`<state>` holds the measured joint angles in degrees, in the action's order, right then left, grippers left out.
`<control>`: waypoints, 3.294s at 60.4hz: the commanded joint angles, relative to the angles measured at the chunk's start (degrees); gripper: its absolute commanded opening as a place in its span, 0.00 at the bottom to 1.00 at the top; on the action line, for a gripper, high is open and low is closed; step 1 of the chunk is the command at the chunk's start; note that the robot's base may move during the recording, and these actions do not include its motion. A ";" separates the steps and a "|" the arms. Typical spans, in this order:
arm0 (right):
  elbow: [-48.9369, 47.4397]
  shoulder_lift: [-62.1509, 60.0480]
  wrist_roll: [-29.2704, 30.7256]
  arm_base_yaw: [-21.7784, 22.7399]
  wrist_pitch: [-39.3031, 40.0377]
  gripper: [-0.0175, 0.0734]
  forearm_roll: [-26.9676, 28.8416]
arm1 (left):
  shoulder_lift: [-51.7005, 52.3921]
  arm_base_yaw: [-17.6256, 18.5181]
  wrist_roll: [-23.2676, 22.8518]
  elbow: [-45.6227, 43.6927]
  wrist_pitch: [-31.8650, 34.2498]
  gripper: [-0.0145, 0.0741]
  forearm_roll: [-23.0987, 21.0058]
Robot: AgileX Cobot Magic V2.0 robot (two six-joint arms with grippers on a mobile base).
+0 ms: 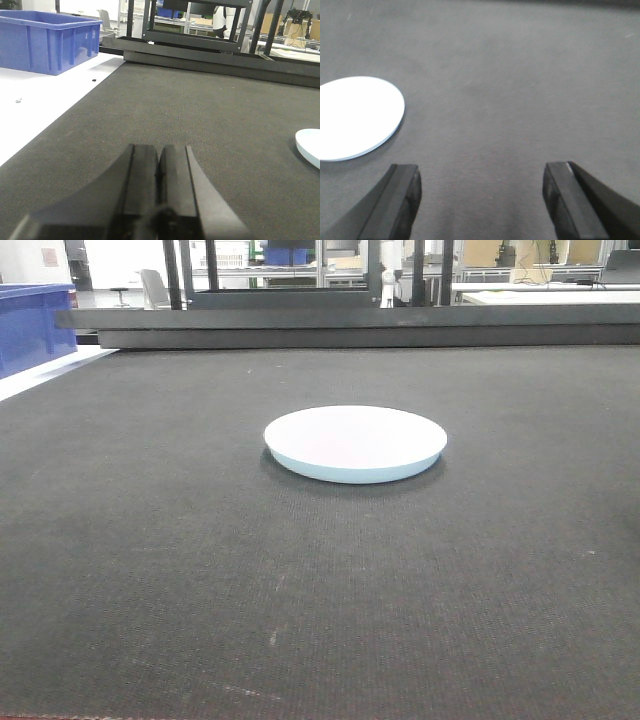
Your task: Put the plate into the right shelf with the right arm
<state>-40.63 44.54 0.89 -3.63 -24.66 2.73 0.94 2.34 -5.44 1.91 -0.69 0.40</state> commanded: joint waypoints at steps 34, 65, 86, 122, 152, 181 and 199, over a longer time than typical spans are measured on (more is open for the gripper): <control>-44.37 49.82 -14.97 -19.42 -10.61 0.85 -8.90 | 0.62 0.00 -0.34 0.43 5.10 0.11 0.01; -51.17 64.83 -22.20 -19.49 -13.44 0.71 -17.20 | 0.62 0.00 -0.34 0.43 5.10 0.11 0.01; -51.19 68.09 -22.20 -18.39 -10.27 0.61 -17.20 | 0.62 0.00 -0.34 0.43 5.10 0.11 0.01; -51.19 69.78 -22.20 -17.92 -8.39 0.26 -17.20 | 0.62 0.00 -0.34 0.43 5.10 0.11 0.01; -40.89 53.58 -22.20 -17.87 -3.91 0.26 -17.20 | 0.62 0.00 -0.34 0.43 5.10 0.11 0.01; -9.02 21.90 -22.14 -18.06 10.20 0.26 -17.20 | 0.62 0.00 -0.34 0.43 5.10 0.11 0.01; -4.46 1.74 -21.39 -21.13 9.27 0.26 -18.55 | 0.62 0.00 -0.34 0.43 5.10 0.11 0.01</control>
<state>-43.57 51.83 -21.57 -23.61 -19.88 -14.41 0.94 2.34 -5.44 1.91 -0.69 0.40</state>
